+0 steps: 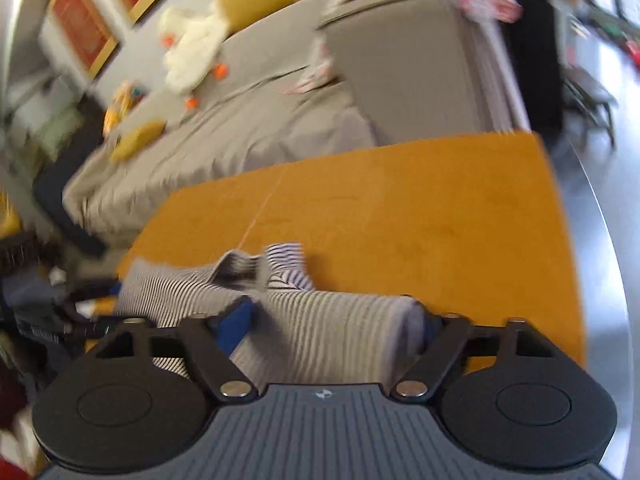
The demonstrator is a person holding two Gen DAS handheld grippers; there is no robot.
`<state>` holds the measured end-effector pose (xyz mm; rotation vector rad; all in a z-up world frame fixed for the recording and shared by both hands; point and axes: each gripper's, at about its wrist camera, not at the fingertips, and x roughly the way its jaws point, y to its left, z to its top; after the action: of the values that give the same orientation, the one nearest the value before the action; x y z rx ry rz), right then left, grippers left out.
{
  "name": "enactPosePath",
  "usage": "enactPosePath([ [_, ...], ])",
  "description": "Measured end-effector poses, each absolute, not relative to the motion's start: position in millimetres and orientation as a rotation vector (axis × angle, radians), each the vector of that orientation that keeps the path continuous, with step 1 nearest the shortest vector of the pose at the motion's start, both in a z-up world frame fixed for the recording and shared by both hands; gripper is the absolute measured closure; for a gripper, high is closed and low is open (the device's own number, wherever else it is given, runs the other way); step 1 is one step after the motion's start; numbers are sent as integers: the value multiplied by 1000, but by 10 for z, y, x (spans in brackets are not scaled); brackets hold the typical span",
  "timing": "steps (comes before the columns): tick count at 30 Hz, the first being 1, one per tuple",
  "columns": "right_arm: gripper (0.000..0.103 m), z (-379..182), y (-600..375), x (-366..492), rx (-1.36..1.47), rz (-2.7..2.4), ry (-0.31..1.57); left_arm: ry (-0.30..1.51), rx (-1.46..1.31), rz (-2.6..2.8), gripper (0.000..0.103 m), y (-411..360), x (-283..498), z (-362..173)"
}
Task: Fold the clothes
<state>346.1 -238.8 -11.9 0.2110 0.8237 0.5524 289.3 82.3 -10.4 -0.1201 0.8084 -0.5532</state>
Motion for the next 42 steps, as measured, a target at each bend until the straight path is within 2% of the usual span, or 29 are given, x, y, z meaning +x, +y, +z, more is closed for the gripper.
enactPosePath([
  [1, 58, -67, -2336, 3467, 183, 559, 811, 806, -115, -557, 40, 806, 2927, -103],
  [2, 69, -15, -2283, 3474, 155, 566, 797, 806, -114, -555, 46, 799, 2976, -87],
  [3, 72, 38, -2230, 3480, 127, 572, 784, 807, -118, -550, 57, 800, 3036, -59],
  [5, 78, 142, -2125, 3493, 71, 585, 757, 784, -126, -529, 69, 834, 3091, 83],
  [8, 80, 320, -1985, 3475, -10, 607, 707, 704, -120, -542, 79, 919, 2937, 413],
  [13, 82, 743, -1966, 2817, -116, 663, 575, 645, -89, -585, 79, 1052, 2318, 652],
  [19, 85, 785, -1788, 1896, -258, 727, 547, 655, -85, -583, 79, 1146, 1665, 643],
  [20, 86, 745, -1738, 1767, -277, 738, 561, 660, -79, -581, 77, 1162, 1574, 641],
  [23, 87, 548, -1608, 1394, -359, 753, 605, 668, -61, -561, 61, 1217, 1334, 647],
  [25, 87, 409, -1535, 1164, -412, 755, 633, 672, -75, -550, 55, 1265, 1222, 676],
  [27, 87, 316, -1517, 1019, -427, 736, 656, 663, -80, -544, 41, 1283, 1139, 718],
  [28, 87, 282, -1513, 956, -430, 726, 664, 654, -76, -548, 38, 1275, 1103, 736],
  [30, 87, 278, -1536, 867, -423, 699, 653, 641, -67, -557, 26, 1243, 1046, 755],
  [32, 86, 306, -1545, 780, -463, 670, 616, 648, -57, -568, 21, 1172, 1040, 717],
  [34, 77, 330, -1531, 716, -481, 652, 589, 669, -63, -576, 18, 1106, 1078, 645],
  [36, 45, 361, -1514, 681, -464, 639, 561, 680, -91, -581, 13, 1073, 1132, 589],
  [39, 34, 357, -1450, 726, -439, 628, 527, 683, -156, -575, 10, 1055, 1283, 549],
  [42, 31, 230, -1281, 882, -462, 626, 526, 678, -210, -568, 9, 1050, 1418, 539],
])
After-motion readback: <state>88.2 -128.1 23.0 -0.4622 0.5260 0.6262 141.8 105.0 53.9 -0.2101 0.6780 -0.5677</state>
